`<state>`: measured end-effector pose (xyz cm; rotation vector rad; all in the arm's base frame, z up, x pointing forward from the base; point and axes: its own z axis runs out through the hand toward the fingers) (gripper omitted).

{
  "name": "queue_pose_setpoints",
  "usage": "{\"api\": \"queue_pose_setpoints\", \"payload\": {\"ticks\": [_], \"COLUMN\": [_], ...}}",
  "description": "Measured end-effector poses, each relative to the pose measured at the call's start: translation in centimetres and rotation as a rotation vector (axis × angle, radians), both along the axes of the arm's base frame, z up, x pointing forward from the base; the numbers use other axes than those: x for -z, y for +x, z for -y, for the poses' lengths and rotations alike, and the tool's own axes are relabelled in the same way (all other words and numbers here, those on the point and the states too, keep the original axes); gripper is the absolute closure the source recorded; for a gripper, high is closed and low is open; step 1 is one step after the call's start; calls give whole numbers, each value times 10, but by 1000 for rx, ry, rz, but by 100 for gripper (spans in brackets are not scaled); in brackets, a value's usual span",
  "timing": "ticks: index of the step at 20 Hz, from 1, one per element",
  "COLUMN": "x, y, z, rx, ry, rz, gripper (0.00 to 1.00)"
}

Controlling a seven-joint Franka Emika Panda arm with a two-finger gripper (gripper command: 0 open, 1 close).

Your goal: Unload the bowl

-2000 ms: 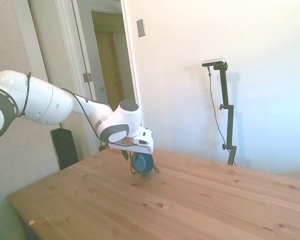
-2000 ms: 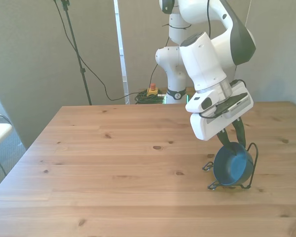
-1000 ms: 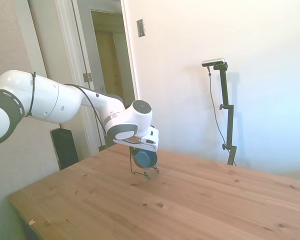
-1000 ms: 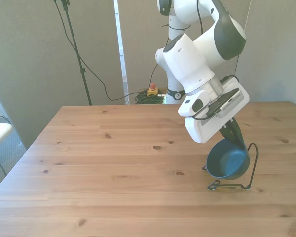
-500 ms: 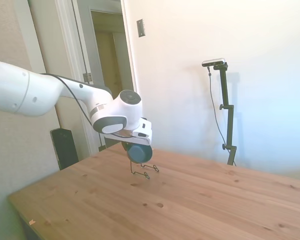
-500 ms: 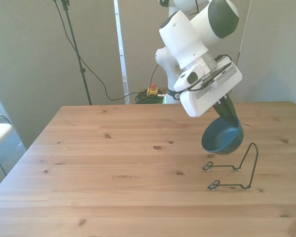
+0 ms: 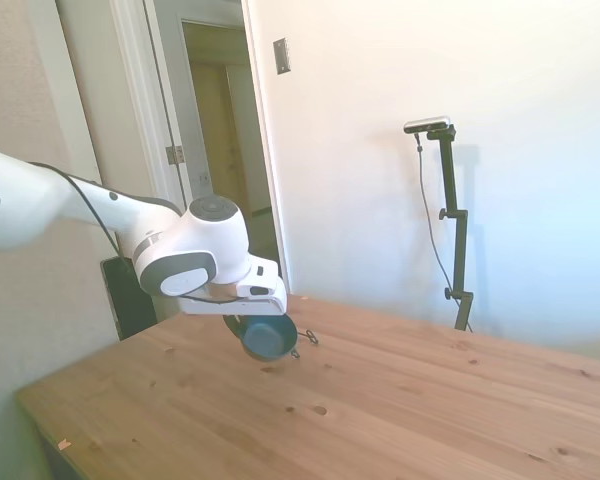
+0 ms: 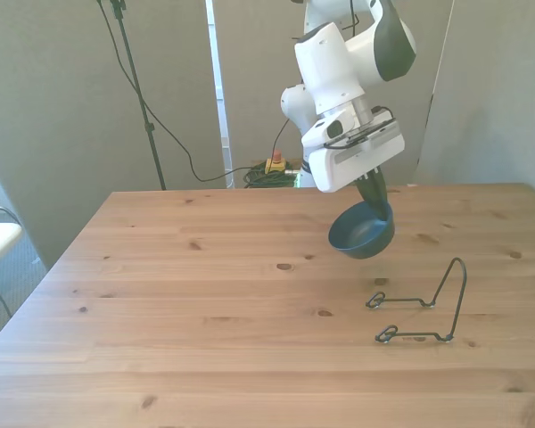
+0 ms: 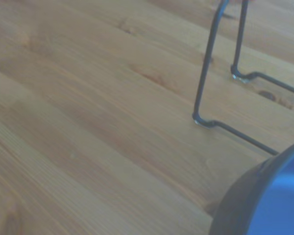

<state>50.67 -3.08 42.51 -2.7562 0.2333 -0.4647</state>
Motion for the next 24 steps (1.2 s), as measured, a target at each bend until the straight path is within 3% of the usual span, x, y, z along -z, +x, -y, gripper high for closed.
{"api": "queue_pose_setpoints", "payload": {"ticks": [11,19,20,24], "x": [30,46,47,48], "y": [-46,-61,-61,-60], "z": [13,12,11,8], "rx": [-100,-54,-49,-35], "ry": [-250,-354,-359,-359], "rz": [-88,-137,-138,-135], "gripper": [100,100,0,0]}}
